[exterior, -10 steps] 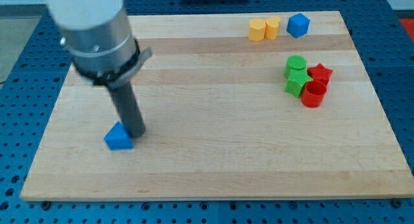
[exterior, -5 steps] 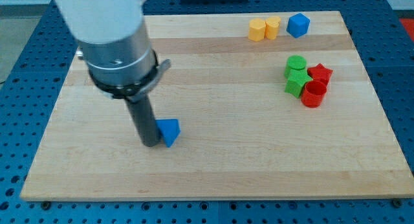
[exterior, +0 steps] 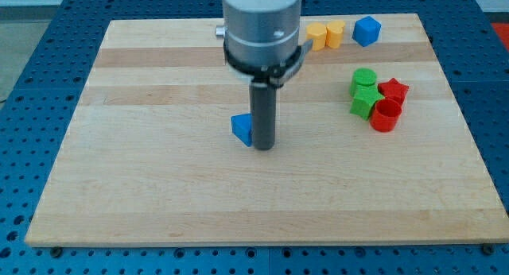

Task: Place the blue triangle at the left side of the yellow hexagon

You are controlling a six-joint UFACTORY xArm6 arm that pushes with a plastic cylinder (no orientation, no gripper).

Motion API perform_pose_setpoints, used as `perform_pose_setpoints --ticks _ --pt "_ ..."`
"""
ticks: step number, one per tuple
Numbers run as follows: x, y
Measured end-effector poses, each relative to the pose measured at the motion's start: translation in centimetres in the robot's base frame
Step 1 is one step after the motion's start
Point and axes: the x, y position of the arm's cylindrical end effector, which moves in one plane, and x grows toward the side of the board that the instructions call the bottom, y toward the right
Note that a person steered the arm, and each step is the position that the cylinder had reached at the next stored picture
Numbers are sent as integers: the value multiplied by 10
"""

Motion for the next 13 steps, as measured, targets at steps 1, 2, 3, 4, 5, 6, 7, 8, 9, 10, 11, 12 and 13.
perform_pose_setpoints --ticks 1,2,3,4,5,6,7,8,9,10,11,12,13 --pt "-24 -51" --pt "-71 -52" --pt "-116 -52" --pt "-150 -46" --pt "-152 -35" --pt "-158 -46" --pt "-157 -81" --pt "-157 -63" --pt "-159 -39" --pt "-163 -9" --pt "-163 17" --pt "-163 20" --pt "-167 -9"
